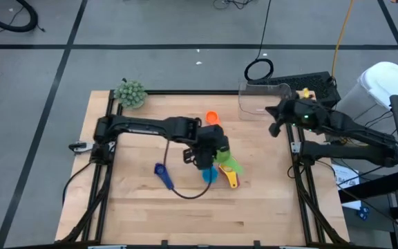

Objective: Nest measuring cups in basket
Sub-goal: Stack the green measuring cup on top of the yellow measuring cup

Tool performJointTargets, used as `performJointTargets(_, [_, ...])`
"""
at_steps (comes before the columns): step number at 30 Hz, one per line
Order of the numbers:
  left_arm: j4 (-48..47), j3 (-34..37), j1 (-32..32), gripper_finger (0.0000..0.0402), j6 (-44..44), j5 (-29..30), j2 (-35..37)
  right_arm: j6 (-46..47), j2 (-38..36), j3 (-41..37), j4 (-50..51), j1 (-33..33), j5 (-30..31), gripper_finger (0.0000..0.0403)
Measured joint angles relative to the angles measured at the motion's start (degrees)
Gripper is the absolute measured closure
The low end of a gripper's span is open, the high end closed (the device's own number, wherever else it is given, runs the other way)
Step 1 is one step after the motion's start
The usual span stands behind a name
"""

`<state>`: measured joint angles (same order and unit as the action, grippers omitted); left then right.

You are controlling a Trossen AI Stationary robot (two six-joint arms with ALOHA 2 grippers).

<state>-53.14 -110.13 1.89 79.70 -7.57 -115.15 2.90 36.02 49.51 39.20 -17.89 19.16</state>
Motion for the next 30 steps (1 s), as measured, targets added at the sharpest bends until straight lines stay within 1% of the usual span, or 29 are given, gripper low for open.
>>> performJointTargets(3, [1.42,-2.53,0.00,0.0394,3.97,0.66,-3.91,1.81,-2.52,1.33,0.54,0.00,-0.87,0.0403])
performJointTargets(6, [3.61,-4.55,0.23,0.0394,4.84,1.99,-7.93,3.23,-4.25,2.20,0.36,-0.02,-3.28,0.0403])
performJointTargets(9, [3.48,-6.31,0.42,0.0394,5.22,2.10,-10.21,5.48,-5.14,2.52,0.48,0.00,-6.03,0.0403])
performJointTargets(11, [3.47,-6.71,0.68,0.0394,5.20,2.17,-10.80,6.08,-5.33,2.52,0.58,0.00,-7.49,0.0403])
performJointTargets(15, [3.10,-6.71,1.69,0.0394,5.66,2.91,-10.91,6.05,-5.15,2.52,0.79,0.00,-7.49,0.0403])
performJointTargets(20, [-1.37,-6.75,2.56,0.0394,5.12,3.10,-10.91,5.94,-4.86,2.52,0.50,0.00,-7.50,0.0403])
performJointTargets(27, [-0.06,-6.73,2.32,0.0394,3.92,4.62,-11.55,6.47,-4.84,2.52,0.53,0.00,-7.51,0.0403])
performJointTargets(30, [0.24,-6.75,1.86,0.0394,4.28,4.63,-12.10,6.88,-4.83,2.52,0.52,0.00,-8.99,0.0403])
